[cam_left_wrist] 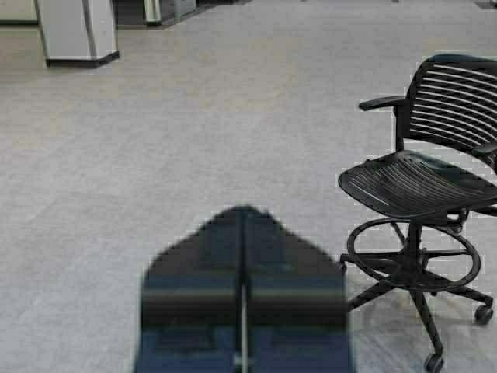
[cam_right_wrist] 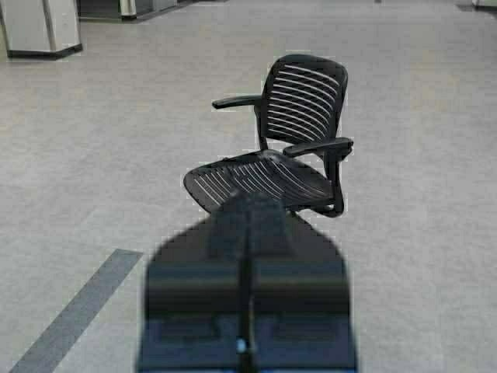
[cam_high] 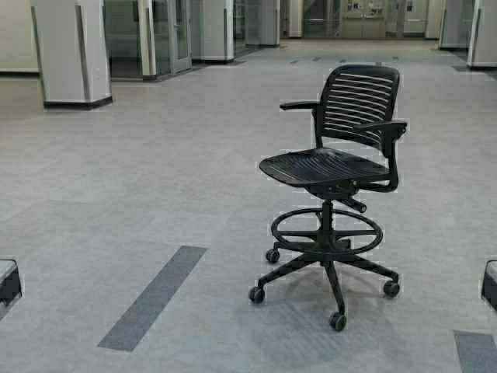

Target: Navigate to elevator, push the call button, then enter the elevator

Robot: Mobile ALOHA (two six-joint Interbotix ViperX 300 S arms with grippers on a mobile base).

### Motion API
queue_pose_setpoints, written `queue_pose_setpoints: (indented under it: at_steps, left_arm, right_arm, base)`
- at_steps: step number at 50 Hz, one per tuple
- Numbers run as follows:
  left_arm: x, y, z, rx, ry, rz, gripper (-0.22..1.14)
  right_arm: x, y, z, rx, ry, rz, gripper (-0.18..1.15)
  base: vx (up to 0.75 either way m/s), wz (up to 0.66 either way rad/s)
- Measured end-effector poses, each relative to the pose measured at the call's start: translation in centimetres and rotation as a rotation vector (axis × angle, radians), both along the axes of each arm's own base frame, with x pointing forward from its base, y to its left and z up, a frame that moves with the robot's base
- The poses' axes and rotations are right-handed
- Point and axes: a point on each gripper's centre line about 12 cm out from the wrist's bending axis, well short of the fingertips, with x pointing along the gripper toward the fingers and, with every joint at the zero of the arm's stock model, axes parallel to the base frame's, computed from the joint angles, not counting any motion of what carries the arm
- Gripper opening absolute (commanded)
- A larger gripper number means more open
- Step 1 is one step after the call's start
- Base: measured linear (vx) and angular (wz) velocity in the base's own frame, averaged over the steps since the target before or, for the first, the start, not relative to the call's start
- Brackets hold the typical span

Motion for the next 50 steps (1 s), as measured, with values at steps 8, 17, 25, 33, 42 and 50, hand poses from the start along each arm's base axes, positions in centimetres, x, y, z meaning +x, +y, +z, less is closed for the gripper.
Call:
queue_pose_setpoints:
  at_steps: [8,17,25,33,42,50]
  left_arm:
    - [-0.1,0.0,-0.7,-0.018,0.028,-0.002,0.02]
    - [-0.1,-0.1,-0.8,-0.018,0.032,-0.004,0.02]
    - [-0.2,-0.1,-1.0,-0.009,0.032,-0.003,0.02]
    - [-0.2,-0.1,-1.1,-0.001,0.021,-0.003,0.02]
    - [-0.2,-0.1,-1.6,0.000,0.031,-0.003,0.02]
    - [-0.2,-0.1,-1.6,-0.015,0.029,-0.005,0.02]
  right_arm:
    - [-0.1,0.1,-0.8,0.018,0.022,0.007,0.05]
    - [-0.1,0.1,-0.9,0.037,0.023,0.010,0.05]
    - [-0.1,0.1,-0.9,0.037,0.023,0.010,0.05]
    - [-0.1,0.1,-0.9,0.037,0.025,0.009,0.05]
    - [0.0,0.1,-1.0,0.035,0.028,0.010,0.05]
    - [0.0,0.1,-1.0,0.035,0.029,0.010,0.05]
  base:
    - [0.00,0.00]
    - [0.00,0.00]
    - [0.02,-0.01]
    - [0.09,0.00]
    - [0.18,0.06]
    - [0.23,0.18]
